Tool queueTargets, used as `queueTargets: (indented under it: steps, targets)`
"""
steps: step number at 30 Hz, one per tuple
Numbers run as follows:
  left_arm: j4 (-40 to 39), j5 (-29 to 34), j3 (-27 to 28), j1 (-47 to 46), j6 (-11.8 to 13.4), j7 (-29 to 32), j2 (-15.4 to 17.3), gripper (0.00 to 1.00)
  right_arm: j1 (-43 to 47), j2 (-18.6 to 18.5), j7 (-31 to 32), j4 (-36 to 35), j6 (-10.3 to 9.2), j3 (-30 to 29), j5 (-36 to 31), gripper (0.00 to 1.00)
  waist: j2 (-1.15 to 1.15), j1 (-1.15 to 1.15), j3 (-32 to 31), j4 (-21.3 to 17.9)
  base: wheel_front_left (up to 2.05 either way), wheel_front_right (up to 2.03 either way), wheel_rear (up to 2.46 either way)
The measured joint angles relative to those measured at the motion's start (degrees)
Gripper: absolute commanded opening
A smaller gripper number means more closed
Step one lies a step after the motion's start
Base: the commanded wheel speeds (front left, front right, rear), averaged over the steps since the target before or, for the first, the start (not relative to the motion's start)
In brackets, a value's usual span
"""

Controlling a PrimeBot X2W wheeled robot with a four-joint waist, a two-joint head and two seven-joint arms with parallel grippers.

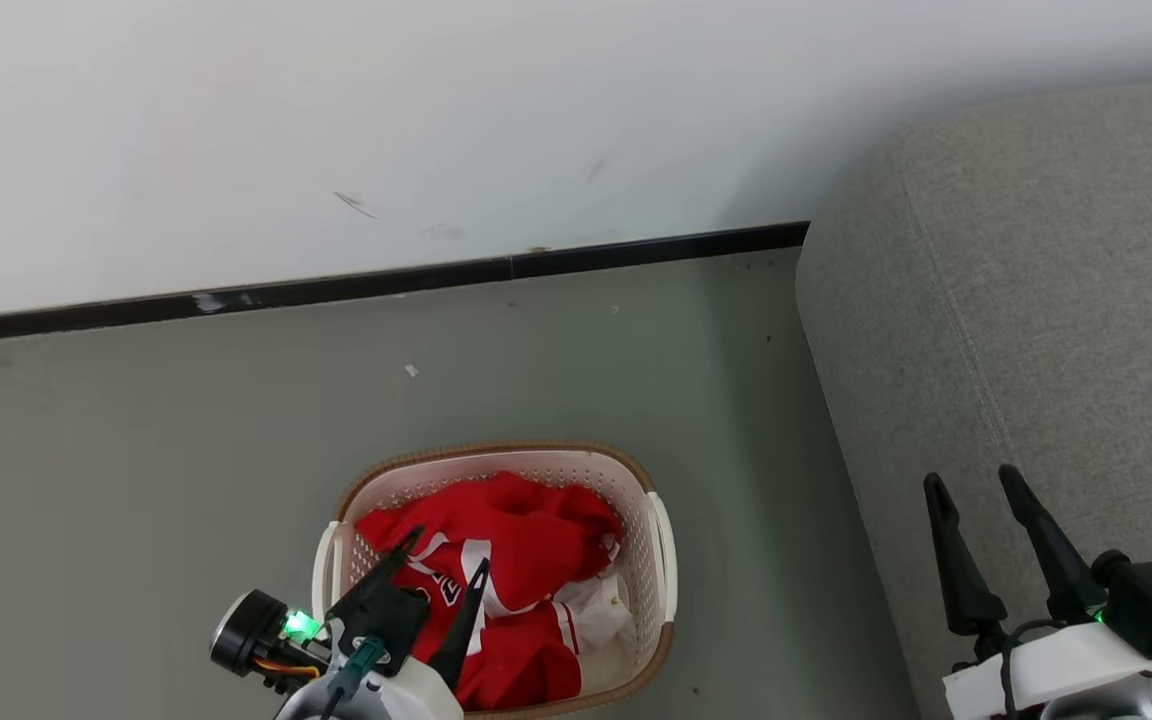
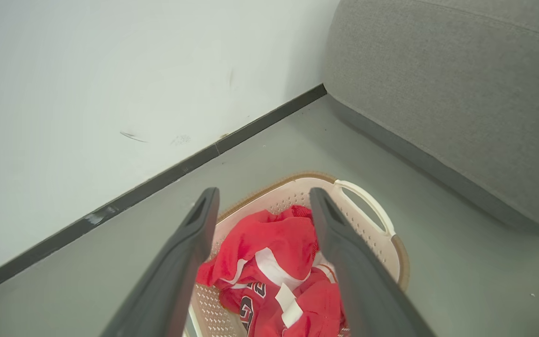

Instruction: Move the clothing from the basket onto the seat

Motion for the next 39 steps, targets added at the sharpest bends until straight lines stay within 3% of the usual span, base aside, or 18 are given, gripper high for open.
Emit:
queueTargets:
  steps: [19,39]
  targets:
    - [9.7,2.9,-1.1,-13.4,-1.1,1.6,0.4,1.00,-8.2,0.0,-0.1,-3.4,0.00,0.6,2.6,1.00,0.00,0.00,12.1,-4.4,0.00,0.00,0.00]
    - [15.8,5.1,0.3,-22.4,0.3,1.3,3.2,1.00,-17.9,0.0,-0.2,-3.7,0.00,5.2,5.7,1.00,0.00,0.00,24.8,-10.5,0.00,0.00,0.00]
